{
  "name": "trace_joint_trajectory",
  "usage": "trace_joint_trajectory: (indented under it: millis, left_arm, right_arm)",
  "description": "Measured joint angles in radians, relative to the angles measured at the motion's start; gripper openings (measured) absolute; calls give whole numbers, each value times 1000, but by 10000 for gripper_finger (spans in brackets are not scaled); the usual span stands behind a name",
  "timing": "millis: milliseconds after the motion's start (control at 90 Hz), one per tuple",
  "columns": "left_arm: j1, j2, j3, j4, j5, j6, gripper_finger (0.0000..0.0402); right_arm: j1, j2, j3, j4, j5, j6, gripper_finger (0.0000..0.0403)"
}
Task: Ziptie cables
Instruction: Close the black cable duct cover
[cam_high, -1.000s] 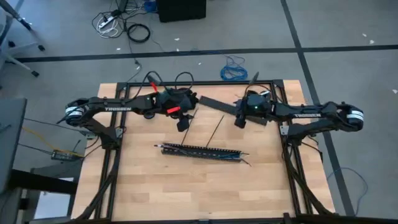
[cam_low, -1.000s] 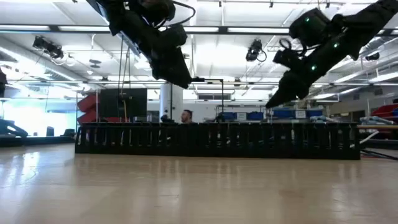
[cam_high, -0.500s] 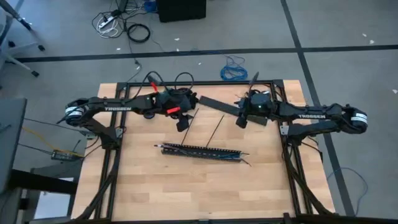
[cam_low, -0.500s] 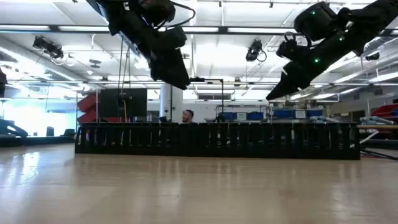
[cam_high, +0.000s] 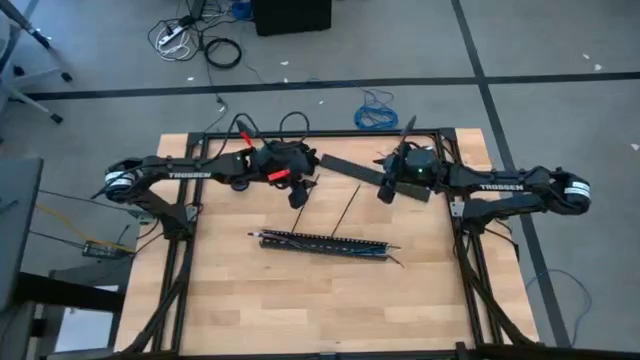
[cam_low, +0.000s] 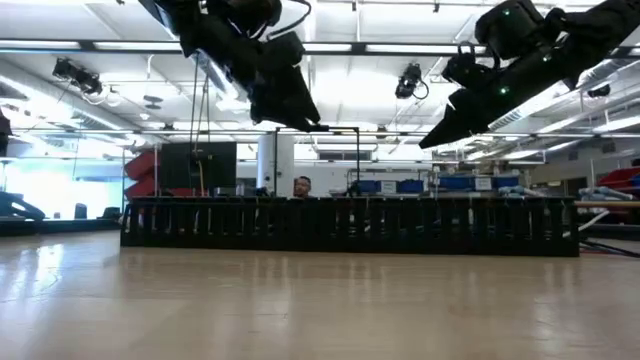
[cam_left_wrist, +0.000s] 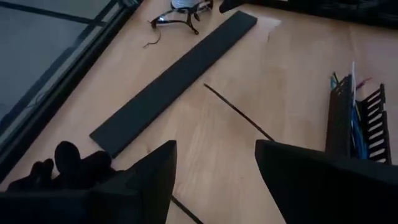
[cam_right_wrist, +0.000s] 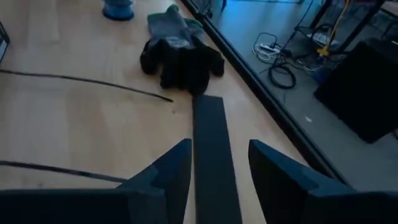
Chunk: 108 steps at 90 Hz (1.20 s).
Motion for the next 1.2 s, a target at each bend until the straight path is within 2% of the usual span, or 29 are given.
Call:
trace_joint_trajectory:
  millis: [456,878,1200]
  left_arm:
    - [-60,0,-1,33,-15,-65,213]
    - [-64,0,-103,288,-16,-79,213]
    - [-66,0,-103,333,36,-6,213]
  right_arm:
    - [0,0,0,12,-79,49,155]
    - [0,0,0,-12,-107,55,154]
    - [0,0,0,-12,-108,69,154]
